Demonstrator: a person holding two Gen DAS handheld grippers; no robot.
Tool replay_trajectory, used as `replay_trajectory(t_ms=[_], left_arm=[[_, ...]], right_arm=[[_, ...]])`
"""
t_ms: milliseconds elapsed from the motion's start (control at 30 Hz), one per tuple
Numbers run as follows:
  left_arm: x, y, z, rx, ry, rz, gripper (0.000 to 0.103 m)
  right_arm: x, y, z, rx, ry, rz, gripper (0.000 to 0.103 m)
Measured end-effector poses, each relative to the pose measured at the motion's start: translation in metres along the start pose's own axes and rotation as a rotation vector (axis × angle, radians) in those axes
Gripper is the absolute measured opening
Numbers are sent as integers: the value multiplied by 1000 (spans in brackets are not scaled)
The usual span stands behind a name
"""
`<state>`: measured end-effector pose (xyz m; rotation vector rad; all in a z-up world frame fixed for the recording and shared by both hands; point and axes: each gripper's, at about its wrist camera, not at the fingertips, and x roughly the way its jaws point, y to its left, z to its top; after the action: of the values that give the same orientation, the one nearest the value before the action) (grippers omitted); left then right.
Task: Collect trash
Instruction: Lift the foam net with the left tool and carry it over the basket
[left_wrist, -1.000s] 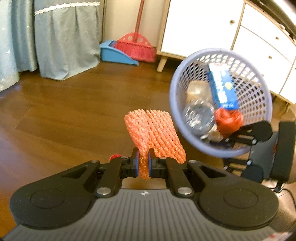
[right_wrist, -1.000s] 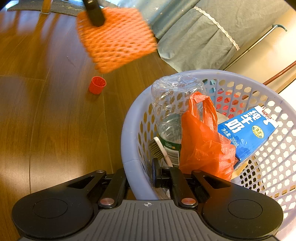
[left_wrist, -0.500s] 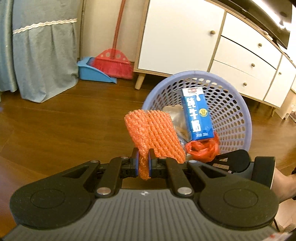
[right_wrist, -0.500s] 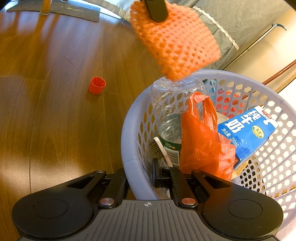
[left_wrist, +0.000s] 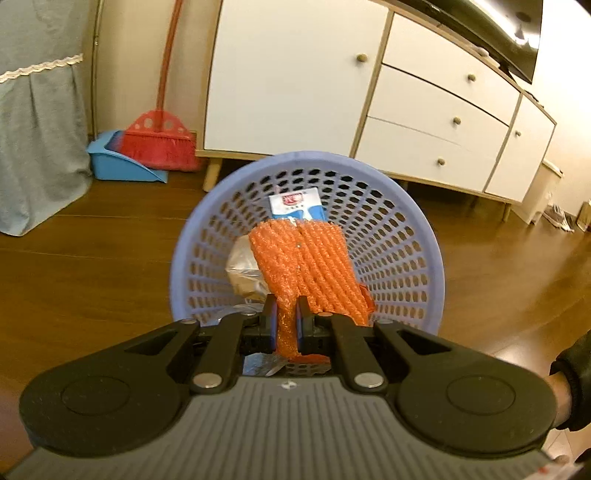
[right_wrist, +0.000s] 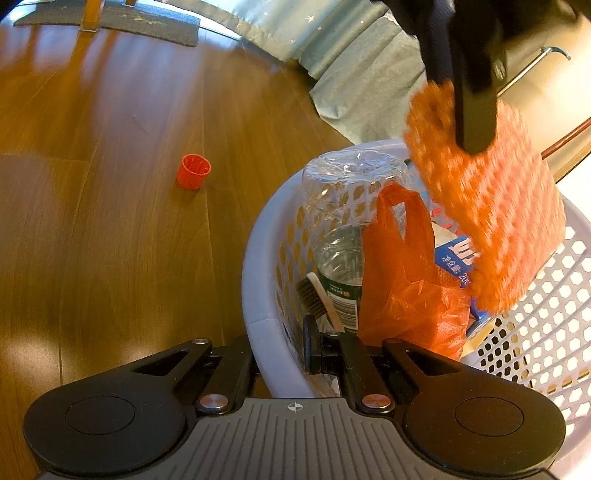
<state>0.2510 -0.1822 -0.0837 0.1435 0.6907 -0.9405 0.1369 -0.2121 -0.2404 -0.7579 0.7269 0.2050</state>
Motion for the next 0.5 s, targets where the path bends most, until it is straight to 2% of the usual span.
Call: replay_trajectory(t_ms=[267,500], left_arm=[[27,8,4,9,46,22,6],[57,0,16,35,87,-18,6]], right_arm=[[6,-10,3,-6,2,3,4],[7,-10,3,1,-2,4,4]])
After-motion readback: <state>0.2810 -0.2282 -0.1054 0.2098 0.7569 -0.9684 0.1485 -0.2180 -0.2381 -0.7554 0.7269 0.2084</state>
